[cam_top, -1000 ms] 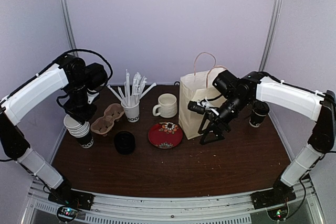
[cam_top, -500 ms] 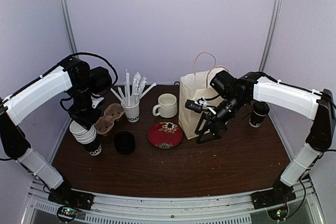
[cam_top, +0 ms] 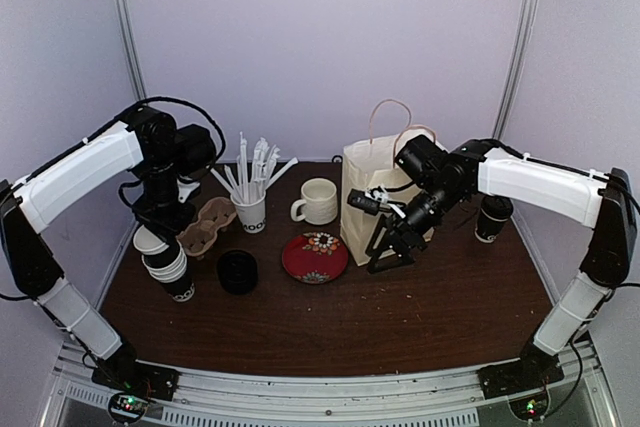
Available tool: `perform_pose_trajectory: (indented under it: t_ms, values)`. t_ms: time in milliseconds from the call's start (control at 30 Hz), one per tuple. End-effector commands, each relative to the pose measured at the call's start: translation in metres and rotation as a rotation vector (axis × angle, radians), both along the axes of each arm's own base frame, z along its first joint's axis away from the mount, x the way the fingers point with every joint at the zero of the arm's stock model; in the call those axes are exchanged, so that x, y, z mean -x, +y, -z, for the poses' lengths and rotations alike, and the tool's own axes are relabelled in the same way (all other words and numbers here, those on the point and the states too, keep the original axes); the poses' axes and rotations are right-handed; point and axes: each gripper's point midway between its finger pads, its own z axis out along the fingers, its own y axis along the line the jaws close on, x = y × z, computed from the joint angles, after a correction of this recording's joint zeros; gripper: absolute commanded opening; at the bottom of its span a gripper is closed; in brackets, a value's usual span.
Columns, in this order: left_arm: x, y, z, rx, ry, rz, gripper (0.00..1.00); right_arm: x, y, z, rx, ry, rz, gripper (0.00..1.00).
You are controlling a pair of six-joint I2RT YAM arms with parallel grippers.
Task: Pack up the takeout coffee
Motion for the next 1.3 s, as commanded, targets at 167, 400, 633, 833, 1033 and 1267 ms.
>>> perform_pose_trajectory:
  t_ms: [167,400,633,833,1033,1267]
  values:
    - [0.021,0.025,-0.005,-0.130,0.080,-0.015,0.00,-0.012,0.021,-0.007,-0.022,0.008,0.039,0.76]
    - [0.011,0.030,-0.018,-0.163,0.019,-0.015,0.00,-0.006,0.020,-0.006,-0.023,0.029,0.027,0.76]
    - [0.020,0.022,-0.031,-0.061,-0.009,-0.019,0.00,0.003,0.018,-0.012,-0.037,0.043,-0.005,0.76]
    - [0.040,0.015,-0.058,0.114,-0.088,-0.066,0.00,0.015,0.008,-0.020,-0.034,0.031,-0.044,0.76]
    - [0.049,0.013,-0.089,0.244,-0.193,-0.092,0.00,0.023,0.000,-0.021,-0.017,0.034,-0.067,0.76]
    - [0.031,-0.029,-0.102,0.353,-0.262,0.085,0.00,0.020,-0.012,-0.027,0.007,-0.009,-0.043,0.76]
